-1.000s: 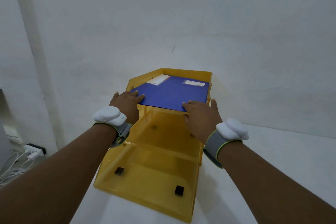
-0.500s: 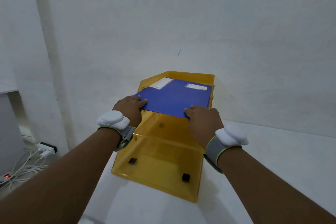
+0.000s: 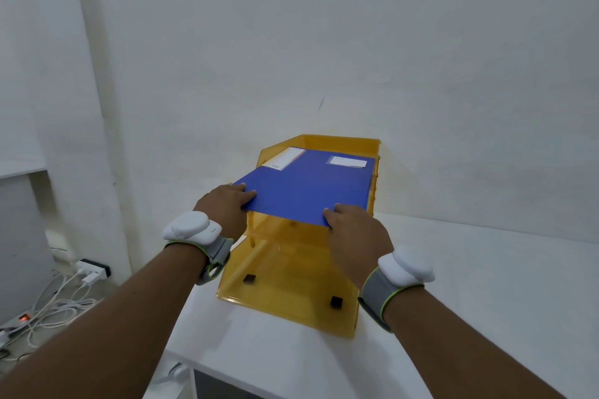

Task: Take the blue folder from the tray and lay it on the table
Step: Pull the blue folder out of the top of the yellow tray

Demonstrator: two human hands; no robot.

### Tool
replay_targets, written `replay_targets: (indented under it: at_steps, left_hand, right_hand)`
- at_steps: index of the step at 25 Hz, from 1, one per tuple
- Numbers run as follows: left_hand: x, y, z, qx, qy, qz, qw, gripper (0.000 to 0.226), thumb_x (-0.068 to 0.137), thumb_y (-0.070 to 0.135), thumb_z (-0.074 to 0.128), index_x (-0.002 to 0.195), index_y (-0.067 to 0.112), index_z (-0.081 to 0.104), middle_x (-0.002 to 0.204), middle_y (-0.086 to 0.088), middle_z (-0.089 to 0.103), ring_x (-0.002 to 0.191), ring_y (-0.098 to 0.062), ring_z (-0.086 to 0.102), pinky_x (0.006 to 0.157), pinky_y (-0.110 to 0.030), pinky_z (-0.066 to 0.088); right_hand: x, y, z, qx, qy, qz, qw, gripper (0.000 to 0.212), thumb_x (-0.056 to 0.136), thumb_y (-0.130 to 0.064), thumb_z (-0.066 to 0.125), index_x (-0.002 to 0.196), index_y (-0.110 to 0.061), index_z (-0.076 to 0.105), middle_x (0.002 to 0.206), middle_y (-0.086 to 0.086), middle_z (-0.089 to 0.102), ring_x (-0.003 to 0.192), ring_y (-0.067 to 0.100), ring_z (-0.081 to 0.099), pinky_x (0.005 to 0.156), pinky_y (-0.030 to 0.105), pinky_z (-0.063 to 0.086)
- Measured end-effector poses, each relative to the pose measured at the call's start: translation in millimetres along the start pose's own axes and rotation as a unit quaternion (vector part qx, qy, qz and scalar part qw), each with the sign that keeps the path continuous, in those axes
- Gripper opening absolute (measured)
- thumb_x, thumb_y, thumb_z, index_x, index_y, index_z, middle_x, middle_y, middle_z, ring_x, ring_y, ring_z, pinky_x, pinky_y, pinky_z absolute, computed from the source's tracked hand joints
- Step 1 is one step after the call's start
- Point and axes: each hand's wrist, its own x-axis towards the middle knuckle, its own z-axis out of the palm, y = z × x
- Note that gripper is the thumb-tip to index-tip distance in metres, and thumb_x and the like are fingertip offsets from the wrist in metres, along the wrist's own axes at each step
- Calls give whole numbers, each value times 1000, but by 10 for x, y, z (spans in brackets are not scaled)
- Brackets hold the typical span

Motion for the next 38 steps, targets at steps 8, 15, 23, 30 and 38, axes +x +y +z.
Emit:
replay_targets:
  at_steps: [8,15,23,30,38]
  left_hand:
    - [-271,-171,-90,-89,-10,-21,996,54,86,15,51,139,22,43,152,0,38,139,-22,36,114,-33,30]
    - [-253,-181,-218,-214,12,-101,971,58,86,48,52,134,17,45,137,-10,53,120,-29,52,95,-36,44]
    - [-63,-81,156,-233,-65,-215,946,69,83,62,46,118,3,55,109,-14,59,97,-31,57,73,-31,38]
    - [-108,-17,469,-372,-16,-239,897,55,86,51,54,121,9,52,119,-12,60,107,-35,57,79,-33,40]
    - [-163,-27,562,-405,7,-242,882,52,87,50,52,121,10,55,126,-11,60,110,-35,57,83,-34,40]
  right_hand:
    - [-319,-156,21,-14,-4,23,1000,46,99,-13,33,145,-8,30,149,13,39,139,28,34,110,42,37]
    - [-511,-265,244,-6,81,10,997,56,34,-12,93,88,-7,78,84,12,78,78,27,76,55,35,61]
    - [-739,-227,597,76,118,89,986,50,51,-6,91,98,-14,76,126,28,60,114,46,59,80,46,57]
    - [-922,-192,631,348,87,147,922,63,94,-22,53,149,-23,22,155,-9,-14,149,17,-2,123,36,13]
    - [-803,-86,318,469,70,233,849,89,82,-36,68,150,-20,13,147,1,34,136,18,35,108,25,33]
